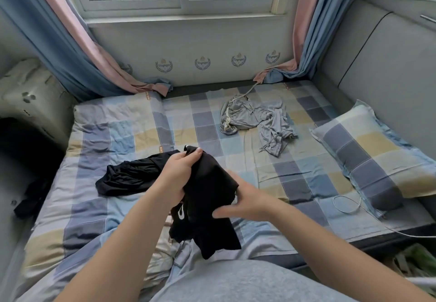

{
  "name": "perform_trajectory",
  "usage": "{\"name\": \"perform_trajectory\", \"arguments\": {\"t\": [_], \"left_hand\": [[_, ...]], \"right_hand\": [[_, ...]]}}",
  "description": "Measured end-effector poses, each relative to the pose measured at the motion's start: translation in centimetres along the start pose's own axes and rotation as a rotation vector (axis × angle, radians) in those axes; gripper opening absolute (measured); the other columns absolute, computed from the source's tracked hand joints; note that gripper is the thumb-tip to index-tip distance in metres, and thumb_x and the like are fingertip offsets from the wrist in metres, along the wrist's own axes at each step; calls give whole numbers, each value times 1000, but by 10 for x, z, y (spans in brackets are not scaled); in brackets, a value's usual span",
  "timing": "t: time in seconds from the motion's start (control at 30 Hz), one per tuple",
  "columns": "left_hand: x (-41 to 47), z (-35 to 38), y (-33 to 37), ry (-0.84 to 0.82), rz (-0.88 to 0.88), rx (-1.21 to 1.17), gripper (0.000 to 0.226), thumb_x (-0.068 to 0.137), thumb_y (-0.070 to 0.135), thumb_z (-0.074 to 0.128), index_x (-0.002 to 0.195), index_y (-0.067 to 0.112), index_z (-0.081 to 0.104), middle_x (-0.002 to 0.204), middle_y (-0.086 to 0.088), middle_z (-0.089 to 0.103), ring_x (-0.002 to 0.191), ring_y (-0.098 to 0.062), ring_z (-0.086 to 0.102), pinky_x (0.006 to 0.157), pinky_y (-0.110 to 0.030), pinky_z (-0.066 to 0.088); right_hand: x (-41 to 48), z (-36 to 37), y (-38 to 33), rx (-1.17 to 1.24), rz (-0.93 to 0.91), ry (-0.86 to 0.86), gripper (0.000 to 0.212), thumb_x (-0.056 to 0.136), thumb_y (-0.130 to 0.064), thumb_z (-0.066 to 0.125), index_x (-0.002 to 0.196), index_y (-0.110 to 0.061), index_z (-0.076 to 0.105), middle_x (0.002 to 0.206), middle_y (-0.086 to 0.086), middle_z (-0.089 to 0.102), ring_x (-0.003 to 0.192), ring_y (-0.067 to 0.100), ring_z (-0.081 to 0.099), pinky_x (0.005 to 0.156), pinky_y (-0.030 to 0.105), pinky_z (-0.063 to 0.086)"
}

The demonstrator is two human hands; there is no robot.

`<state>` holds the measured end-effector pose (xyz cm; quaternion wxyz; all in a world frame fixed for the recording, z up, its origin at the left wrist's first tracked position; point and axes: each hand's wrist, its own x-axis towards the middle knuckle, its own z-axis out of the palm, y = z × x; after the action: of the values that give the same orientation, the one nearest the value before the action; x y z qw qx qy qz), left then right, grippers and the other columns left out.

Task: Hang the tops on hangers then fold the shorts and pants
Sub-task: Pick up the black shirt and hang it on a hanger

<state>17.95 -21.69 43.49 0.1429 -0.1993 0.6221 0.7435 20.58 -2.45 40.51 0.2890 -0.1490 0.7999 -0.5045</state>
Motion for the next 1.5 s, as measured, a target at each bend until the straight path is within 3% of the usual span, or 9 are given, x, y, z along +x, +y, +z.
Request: {"name": "perform_trajectory", "arguments": {"t": [0.1,0.2,0.27,0.43,0.8,1.03,1.17,1.3,1.5], "left_hand": [[0,-1,6,-33,1,-32,20,98,26,63,92,8,69,81,-11,74,75,-25,72,70,-33,58],[0,-6,7,-48,-12,-80,19,99,24,62,97,6,68,85,-12,74,74,-24,73,65,-32,59],[1,-8,7,-74,-12,-133,19,100,21,59,101,4,68,91,-14,74,77,-25,73,63,-32,60],[2,-6,-6,-135,48,-44,30,101,27,55,119,5,66,115,-15,73,98,-29,73,86,-40,57],[-9,27,-54,-304,79,513,68,55,58,79,113,28,61,108,11,71,97,-7,70,85,-30,56],[9,23,-82,1,248,744,17,95,29,61,111,22,61,104,5,69,97,-17,64,85,-40,54],[20,-4,-82,178,256,689,18,96,17,58,79,20,57,72,1,62,70,-22,57,62,-36,43],[24,-26,-71,163,266,486,24,94,5,56,75,16,65,57,7,56,53,-12,46,56,-31,35],[2,-28,-29,9,342,253,29,100,11,49,92,14,77,95,-16,75,94,-36,70,86,-46,52]], "right_hand": [[4,7,1,-41,-80,159,36,90,-19,72,113,-44,58,110,-16,62,101,-12,57,86,18,46],[7,-8,-5,-84,-129,232,9,98,-15,62,99,-16,71,99,-3,64,95,7,62,85,28,49],[9,-18,-12,-59,-106,233,17,100,-14,60,96,0,69,89,10,67,84,23,63,80,38,51],[14,-42,-41,246,-44,366,17,102,-14,56,91,-15,68,74,0,68,63,18,70,48,30,57],[6,-42,-79,668,-56,520,21,103,-14,53,89,-1,60,69,16,65,66,32,72,61,39,61],[-1,-44,-98,854,-161,541,16,103,-12,53,92,-2,60,79,17,69,80,36,74,72,45,61],[-2,-60,-83,1045,-92,649,11,102,-13,55,99,-2,57,80,17,72,85,39,74,70,44,61],[1,-73,-54,1237,34,748,15,103,-18,54,103,-3,57,86,15,66,83,33,76,59,36,60],[7,-65,-12,1325,197,791,27,106,-26,48,115,-1,55,101,11,69,69,23,76,52,29,58]]}}
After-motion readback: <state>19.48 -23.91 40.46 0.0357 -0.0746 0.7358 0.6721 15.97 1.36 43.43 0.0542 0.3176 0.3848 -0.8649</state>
